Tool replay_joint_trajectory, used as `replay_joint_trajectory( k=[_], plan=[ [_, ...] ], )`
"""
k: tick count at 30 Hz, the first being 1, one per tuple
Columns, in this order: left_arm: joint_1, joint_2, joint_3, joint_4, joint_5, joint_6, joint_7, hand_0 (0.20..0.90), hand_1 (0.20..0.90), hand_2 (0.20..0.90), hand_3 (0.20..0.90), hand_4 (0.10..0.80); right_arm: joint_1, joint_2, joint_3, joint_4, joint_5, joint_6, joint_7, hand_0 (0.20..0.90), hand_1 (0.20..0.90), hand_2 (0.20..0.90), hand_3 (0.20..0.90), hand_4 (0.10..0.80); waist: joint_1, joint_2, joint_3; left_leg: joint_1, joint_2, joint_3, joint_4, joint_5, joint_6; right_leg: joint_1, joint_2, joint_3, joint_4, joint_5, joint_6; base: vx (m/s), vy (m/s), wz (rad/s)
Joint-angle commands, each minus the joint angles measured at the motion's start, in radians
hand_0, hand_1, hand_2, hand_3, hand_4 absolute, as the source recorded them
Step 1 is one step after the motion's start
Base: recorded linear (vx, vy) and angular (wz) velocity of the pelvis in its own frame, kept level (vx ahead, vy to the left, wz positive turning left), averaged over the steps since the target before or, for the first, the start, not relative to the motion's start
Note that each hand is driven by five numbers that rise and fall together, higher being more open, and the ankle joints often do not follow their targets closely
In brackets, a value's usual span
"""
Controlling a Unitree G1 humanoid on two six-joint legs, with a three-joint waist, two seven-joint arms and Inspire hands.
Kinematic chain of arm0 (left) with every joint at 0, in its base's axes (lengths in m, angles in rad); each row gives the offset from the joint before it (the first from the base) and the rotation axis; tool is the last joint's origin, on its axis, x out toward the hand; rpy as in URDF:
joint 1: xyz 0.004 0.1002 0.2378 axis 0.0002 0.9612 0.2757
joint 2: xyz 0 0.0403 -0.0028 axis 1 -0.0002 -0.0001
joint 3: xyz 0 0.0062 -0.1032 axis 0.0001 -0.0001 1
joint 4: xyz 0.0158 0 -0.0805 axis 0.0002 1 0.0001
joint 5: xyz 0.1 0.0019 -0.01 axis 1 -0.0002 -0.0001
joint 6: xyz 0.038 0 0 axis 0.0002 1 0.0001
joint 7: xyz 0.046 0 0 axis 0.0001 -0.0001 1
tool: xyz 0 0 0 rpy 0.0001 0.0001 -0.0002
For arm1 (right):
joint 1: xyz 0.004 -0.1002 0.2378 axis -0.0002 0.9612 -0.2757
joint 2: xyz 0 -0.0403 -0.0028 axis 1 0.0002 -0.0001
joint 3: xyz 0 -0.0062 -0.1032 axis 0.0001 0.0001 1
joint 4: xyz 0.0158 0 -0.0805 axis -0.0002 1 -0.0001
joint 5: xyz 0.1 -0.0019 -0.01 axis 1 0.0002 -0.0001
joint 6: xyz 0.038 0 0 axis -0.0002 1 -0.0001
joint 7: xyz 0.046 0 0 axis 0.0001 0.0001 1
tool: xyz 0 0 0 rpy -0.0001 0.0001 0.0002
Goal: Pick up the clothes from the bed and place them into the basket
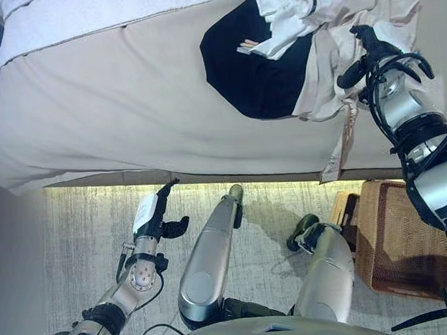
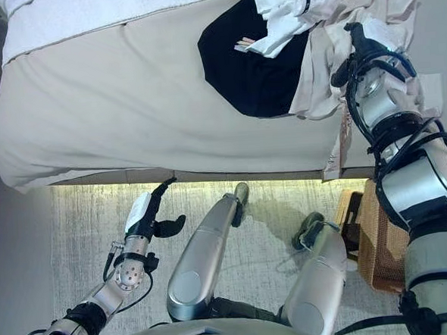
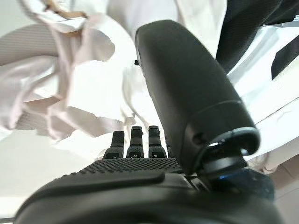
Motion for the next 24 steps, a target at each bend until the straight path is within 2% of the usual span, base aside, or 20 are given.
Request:
replay_joint_trajectory(
  k=[1,12,19,20,21,22,23,24],
  plan=[
    [0.034,0.046,0.082,-0.110,-0.043,-0.087,0.080,0.900,0.900,0.900,0.900,0.800,-0.188,-0.086,0.062,0.006,-0.031,-0.009,-0.048,0.900,0.900,0.900,0.900,0.800,0.013,0.024,-0.036,-0.023,0.030,0.051,0.078,-0.087,0.010,-0.018,0.054,-0.037,0.126,-0.063,-0.074,0.029,-0.004,0.11],
    [0.068,0.088,0.088,-0.236,-0.064,-0.111,0.081,0.900,0.900,0.900,0.900,0.800,-0.298,-0.106,0.098,0.119,0.005,-0.021,-0.037,0.900,0.900,0.900,0.900,0.800,0.036,0.057,-0.036,-0.238,0.023,0.036,0.259,-0.111,0.032,-0.229,0.056,-0.009,0.286,-0.099,-0.087,0.002,-0.014,0.04],
    [0.102,0.100,0.099,-0.248,-0.063,-0.137,0.101,0.900,0.900,0.900,0.900,0.800,-0.349,-0.113,0.181,0.153,-0.086,-0.038,0.045,0.900,0.900,0.900,0.900,0.800,0.037,0.057,-0.036,-0.320,0.037,0.028,0.325,-0.107,0.034,-0.310,0.070,0.012,0.345,-0.101,-0.085,-0.014,-0.002,-0.03],
    [0.102,0.103,0.101,-0.250,-0.068,-0.142,0.103,0.900,0.900,0.900,0.900,0.800,-0.353,-0.111,0.194,0.156,-0.078,-0.038,0.050,0.841,0.841,0.841,0.831,0.731,0.037,0.056,-0.036,-0.326,0.040,0.028,0.327,-0.104,0.035,-0.317,0.073,0.014,0.346,-0.100,-0.087,-0.024,0.006,-0.07],
    [0.104,0.106,0.102,-0.259,-0.071,-0.139,0.104,0.900,0.900,0.900,0.900,0.800,-0.354,-0.109,0.197,0.154,-0.073,-0.037,0.054,0.745,0.745,0.745,0.719,0.619,0.038,0.056,-0.036,-0.330,0.042,0.027,0.330,-0.103,0.034,-0.319,0.074,0.015,0.349,-0.100,-0.087,-0.018,0.006,-0.08],
    [0.104,0.106,0.103,-0.259,-0.071,-0.139,0.104,0.900,0.900,0.900,0.900,0.800,-0.354,-0.109,0.197,0.154,-0.073,-0.037,0.054,0.745,0.745,0.745,0.719,0.619,0.038,0.056,-0.036,-0.330,0.042,0.027,0.330,-0.104,0.034,-0.319,0.074,0.015,0.349,-0.100,-0.087,-0.019,-0.008,-0.11],
    [0.105,0.112,0.108,-0.269,-0.077,-0.138,0.099,0.900,0.900,0.900,0.900,0.800,-0.355,-0.105,0.196,0.163,-0.066,-0.047,0.071,0.481,0.481,0.481,0.411,0.311,0.039,0.057,-0.036,-0.336,0.045,0.026,0.337,-0.101,0.032,-0.323,0.077,0.018,0.353,-0.099,-0.086,-0.018,-0.013,-0.08],
    [0.104,0.114,0.109,-0.272,-0.081,-0.137,0.097,0.900,0.900,0.900,0.900,0.800,-0.353,-0.102,0.195,0.170,-0.058,-0.053,0.071,0.300,0.300,0.300,0.200,0.100,0.040,0.058,-0.036,-0.339,0.046,0.025,0.340,-0.100,0.032,-0.325,0.077,0.018,0.355,-0.097,-0.086,-0.020,-0.016,-0.06]
  ],
)
